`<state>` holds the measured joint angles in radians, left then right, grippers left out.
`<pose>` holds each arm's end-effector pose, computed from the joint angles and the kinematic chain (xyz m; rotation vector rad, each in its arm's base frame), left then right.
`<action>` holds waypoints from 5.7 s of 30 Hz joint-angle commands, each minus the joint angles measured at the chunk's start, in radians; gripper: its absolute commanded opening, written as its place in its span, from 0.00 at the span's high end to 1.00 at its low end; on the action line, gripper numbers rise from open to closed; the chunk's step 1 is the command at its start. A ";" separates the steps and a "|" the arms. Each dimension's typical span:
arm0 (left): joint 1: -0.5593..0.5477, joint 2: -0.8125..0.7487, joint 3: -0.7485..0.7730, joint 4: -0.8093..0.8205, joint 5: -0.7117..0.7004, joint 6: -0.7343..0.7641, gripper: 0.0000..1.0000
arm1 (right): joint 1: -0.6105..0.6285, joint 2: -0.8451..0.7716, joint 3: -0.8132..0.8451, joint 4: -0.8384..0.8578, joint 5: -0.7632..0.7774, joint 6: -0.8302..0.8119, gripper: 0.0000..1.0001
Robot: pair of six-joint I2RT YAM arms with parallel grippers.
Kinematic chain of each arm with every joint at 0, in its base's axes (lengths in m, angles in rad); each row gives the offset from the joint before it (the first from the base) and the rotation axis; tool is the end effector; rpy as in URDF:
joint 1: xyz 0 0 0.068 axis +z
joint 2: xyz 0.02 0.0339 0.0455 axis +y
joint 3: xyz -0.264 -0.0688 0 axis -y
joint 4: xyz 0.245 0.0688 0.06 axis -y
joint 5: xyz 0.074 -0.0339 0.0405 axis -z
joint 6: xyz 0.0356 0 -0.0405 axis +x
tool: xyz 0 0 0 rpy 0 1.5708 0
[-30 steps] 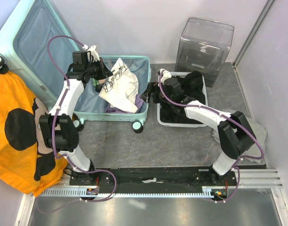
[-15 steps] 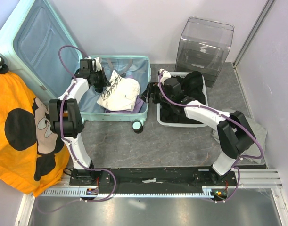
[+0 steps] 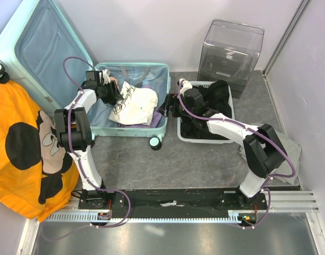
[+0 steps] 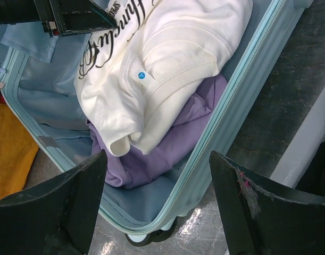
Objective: Open, take out, and arrange the luggage
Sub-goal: Pick up the clothes from the luggage, then place the clothes in the bin.
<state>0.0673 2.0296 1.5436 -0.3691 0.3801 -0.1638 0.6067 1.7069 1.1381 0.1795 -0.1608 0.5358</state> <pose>0.4517 0.0172 0.2080 -0.1052 2.4037 -0.5044 0.3217 0.2302 0.2522 -0.1847 2.0593 0.8886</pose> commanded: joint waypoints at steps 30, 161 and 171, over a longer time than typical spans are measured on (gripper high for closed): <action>0.025 0.083 0.062 -0.042 0.304 0.073 0.30 | 0.002 0.005 0.026 0.000 0.017 -0.019 0.15; -0.307 -0.666 -0.264 0.129 -0.029 -0.246 0.21 | -0.245 -0.017 -0.025 -0.236 0.127 -0.151 0.37; -0.199 -0.752 -0.286 0.078 -0.027 -0.120 0.17 | -0.243 0.047 -0.069 -0.328 0.196 -0.172 0.31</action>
<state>-0.1516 1.3029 1.2690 -0.2863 0.3416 -0.3794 0.3660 1.7756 1.0908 -0.0284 0.0040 0.3939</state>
